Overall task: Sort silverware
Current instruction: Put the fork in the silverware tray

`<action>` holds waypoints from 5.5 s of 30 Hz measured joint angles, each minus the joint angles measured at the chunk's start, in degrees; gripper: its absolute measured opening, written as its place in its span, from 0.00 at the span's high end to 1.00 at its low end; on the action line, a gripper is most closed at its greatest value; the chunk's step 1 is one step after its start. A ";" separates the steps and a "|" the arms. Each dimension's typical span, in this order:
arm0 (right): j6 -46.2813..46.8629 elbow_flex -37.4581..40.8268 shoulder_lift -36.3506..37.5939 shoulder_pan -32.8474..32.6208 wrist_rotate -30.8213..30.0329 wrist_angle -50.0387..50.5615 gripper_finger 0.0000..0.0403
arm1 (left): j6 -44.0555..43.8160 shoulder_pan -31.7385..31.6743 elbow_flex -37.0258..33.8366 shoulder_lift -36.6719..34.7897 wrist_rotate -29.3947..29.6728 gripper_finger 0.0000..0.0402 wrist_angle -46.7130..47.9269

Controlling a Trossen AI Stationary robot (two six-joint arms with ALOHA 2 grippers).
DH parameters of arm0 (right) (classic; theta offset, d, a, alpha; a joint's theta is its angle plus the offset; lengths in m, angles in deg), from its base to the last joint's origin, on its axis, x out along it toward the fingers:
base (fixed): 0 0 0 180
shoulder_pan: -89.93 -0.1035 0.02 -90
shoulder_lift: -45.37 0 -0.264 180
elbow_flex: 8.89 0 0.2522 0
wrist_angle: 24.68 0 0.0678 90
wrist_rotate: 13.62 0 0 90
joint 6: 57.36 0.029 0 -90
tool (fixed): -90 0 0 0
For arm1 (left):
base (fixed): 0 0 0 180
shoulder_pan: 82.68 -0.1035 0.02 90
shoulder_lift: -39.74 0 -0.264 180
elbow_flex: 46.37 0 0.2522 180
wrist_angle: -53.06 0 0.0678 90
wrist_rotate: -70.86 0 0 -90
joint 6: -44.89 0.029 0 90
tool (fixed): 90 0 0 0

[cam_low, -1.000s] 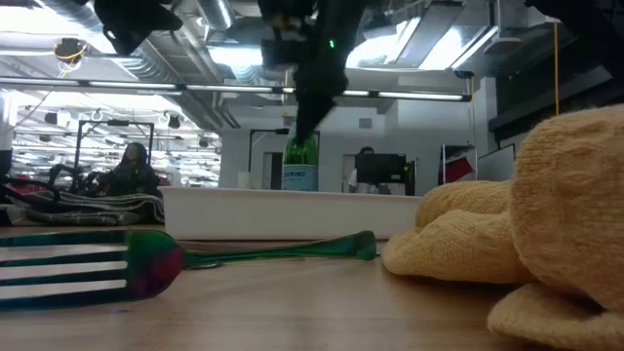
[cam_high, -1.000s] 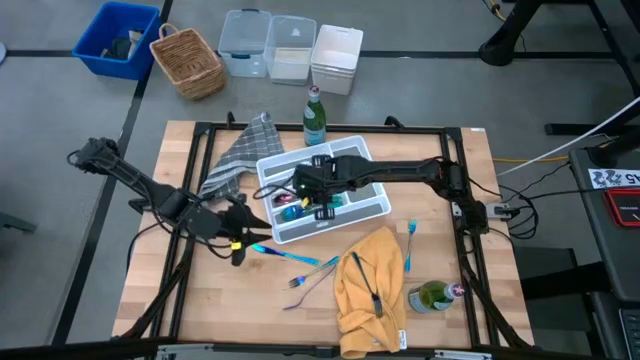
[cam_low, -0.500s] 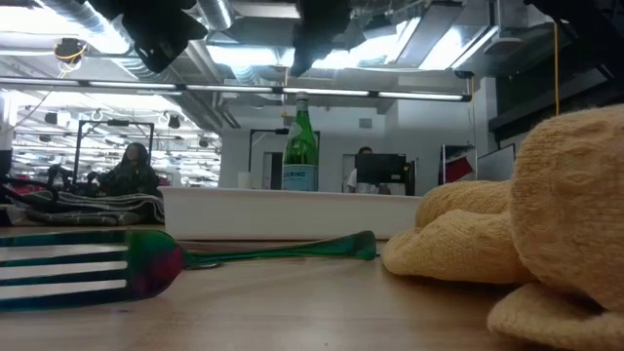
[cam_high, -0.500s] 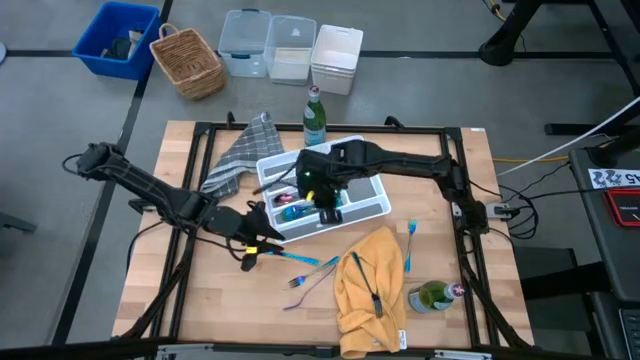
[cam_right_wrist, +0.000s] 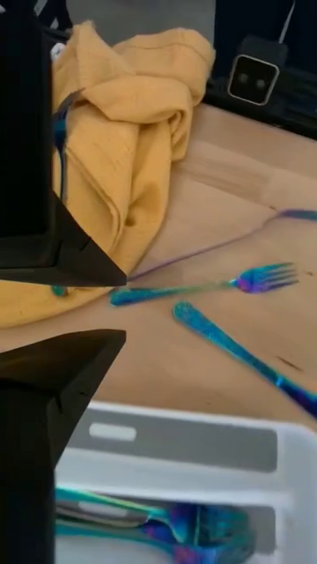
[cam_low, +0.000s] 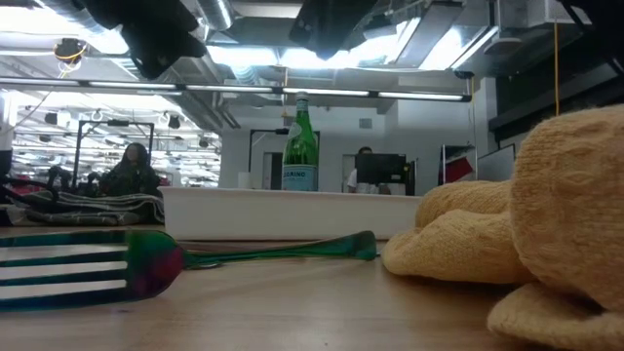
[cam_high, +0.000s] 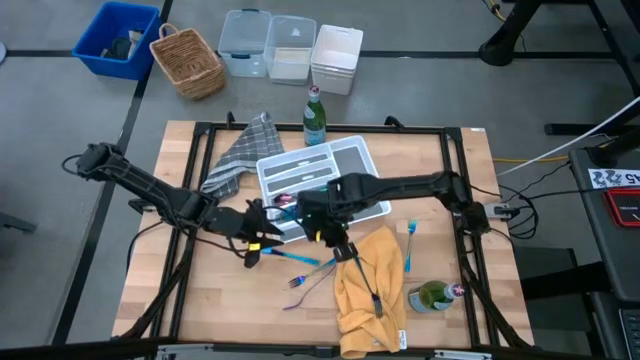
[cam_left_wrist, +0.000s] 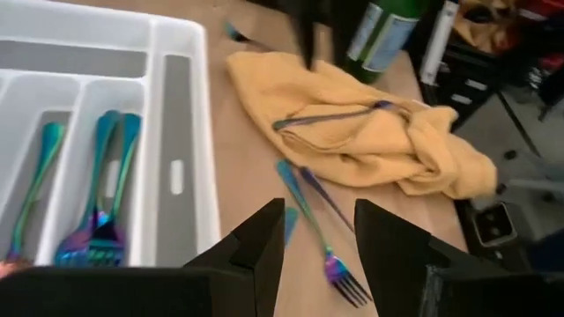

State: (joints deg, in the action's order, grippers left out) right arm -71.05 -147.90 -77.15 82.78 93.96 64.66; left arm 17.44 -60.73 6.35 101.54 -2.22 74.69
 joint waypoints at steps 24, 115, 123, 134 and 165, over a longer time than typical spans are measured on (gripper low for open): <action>0.53 21.44 -0.44 -11.67 -8.54 -29.84 0.77 | 1.92 -3.85 0.00 -0.04 2.48 0.68 4.02; -13.14 14.41 -0.37 11.34 -10.74 -5.44 0.99 | -5.30 -2.80 0.00 -0.04 1.69 0.68 3.97; -17.87 14.41 -0.37 17.11 -4.39 -7.33 0.99 | -5.34 -2.82 0.00 -0.04 1.71 0.68 3.94; -20.95 14.43 -4.43 18.82 0.05 -8.28 0.99 | -5.23 -2.84 0.00 -0.04 1.71 0.68 3.62; -12.23 14.45 -7.39 18.88 -10.49 -10.69 0.76 | -5.49 -2.86 0.00 -0.04 1.93 0.68 3.40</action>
State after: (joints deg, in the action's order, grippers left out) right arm -83.28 -133.45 -84.54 101.66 83.47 53.97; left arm 11.95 -63.59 6.35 101.49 -0.29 78.09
